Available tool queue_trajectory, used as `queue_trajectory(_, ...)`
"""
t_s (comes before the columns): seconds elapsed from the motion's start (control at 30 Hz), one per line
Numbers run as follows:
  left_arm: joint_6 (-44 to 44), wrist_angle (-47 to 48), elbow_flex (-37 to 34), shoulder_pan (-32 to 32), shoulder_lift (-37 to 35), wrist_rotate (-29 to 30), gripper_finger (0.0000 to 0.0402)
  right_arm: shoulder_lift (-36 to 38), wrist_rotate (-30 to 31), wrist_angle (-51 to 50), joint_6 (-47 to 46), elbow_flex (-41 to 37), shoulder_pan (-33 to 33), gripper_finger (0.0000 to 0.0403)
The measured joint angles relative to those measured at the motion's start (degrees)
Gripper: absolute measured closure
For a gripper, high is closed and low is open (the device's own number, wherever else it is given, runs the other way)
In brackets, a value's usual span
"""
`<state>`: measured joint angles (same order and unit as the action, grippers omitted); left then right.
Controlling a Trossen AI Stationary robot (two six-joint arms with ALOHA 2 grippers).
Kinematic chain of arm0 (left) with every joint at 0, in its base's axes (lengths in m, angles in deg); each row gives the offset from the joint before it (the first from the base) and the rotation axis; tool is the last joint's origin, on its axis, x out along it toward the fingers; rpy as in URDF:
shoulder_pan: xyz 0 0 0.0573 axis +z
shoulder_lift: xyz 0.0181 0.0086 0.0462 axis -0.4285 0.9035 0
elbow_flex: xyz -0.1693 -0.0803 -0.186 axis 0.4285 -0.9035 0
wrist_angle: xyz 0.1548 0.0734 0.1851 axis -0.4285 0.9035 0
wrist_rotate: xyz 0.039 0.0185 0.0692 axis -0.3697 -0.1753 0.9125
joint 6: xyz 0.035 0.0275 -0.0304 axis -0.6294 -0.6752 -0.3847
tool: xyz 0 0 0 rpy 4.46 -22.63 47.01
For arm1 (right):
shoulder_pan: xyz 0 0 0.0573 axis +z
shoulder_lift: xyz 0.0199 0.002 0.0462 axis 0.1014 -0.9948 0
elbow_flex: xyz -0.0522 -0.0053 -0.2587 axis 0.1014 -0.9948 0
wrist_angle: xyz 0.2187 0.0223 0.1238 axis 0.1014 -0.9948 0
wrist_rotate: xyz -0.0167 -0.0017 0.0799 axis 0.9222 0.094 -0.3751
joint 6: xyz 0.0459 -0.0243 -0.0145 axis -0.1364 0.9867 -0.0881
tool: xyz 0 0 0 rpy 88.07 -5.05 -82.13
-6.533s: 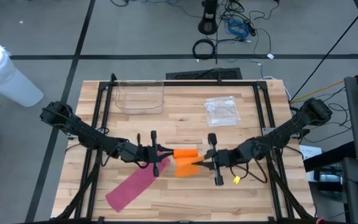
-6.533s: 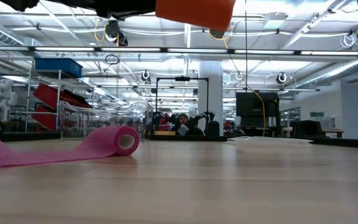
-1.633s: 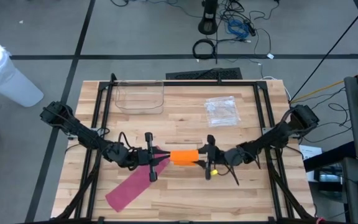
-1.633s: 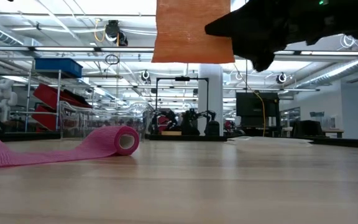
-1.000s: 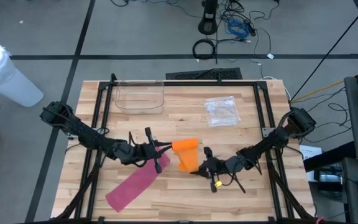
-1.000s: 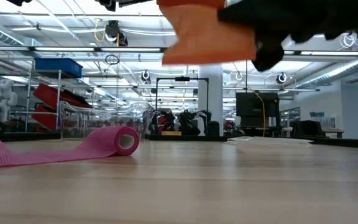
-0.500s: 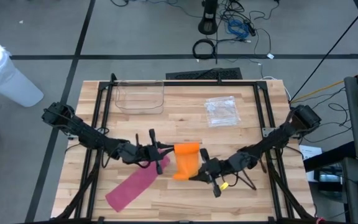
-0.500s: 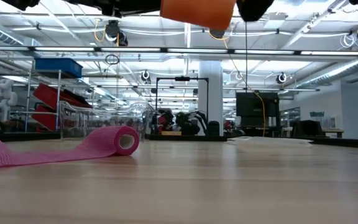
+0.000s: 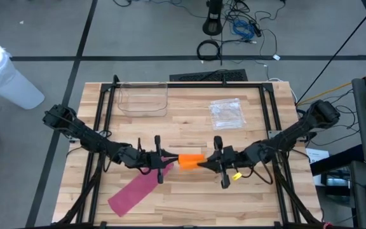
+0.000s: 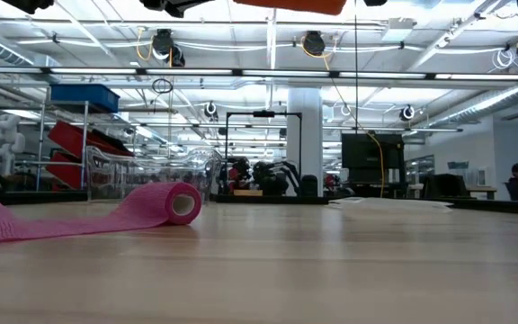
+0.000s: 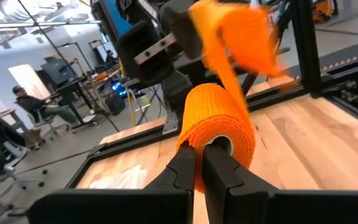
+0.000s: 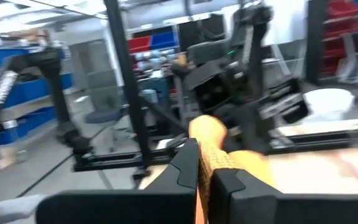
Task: Roll bandage
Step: Roll the orange bandage
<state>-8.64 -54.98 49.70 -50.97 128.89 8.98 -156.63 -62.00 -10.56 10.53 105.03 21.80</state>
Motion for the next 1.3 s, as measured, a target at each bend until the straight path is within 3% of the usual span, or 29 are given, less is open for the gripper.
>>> queue_trajectory(0.37, 0.3, -0.6, 0.0, 0.0, 0.0, -0.5, 0.0391, 0.7, -0.3, -0.1, 0.1, 0.0, -1.8, 0.0403)
queue_trajectory(0.5, 0.4, -0.6, 0.0, 0.0, 0.0, -1.0, 0.0391, 0.8, 2.5, -0.2, 1.1, 0.0, -2.1, 0.0403)
queue_trajectory(0.6, 0.4, -1.2, 0.0, -0.3, 0.0, -2.0, 0.0391, 0.8, 3.5, -2.8, 7.0, 0.0, -2.6, 0.0403)
queue_trajectory(0.77, 0.4, -3.2, 0.0, -0.6, 0.0, -4.1, 0.0391, 0.3, 4.3, -3.0, 4.9, 0.0, -4.3, 0.0391)
queue_trajectory(0.93, 0.4, -3.3, 0.0, -0.6, 0.0, -4.3, 0.0391, 0.3, 4.3, -3.0, -4.3, 0.0, -5.5, 0.0344)
queue_trajectory(1.3, 0.5, -3.2, 0.0, -0.8, 0.0, -4.4, 0.0391, 0.3, 4.1, -13.0, -36.9, 0.0, -6.8, 0.0219)
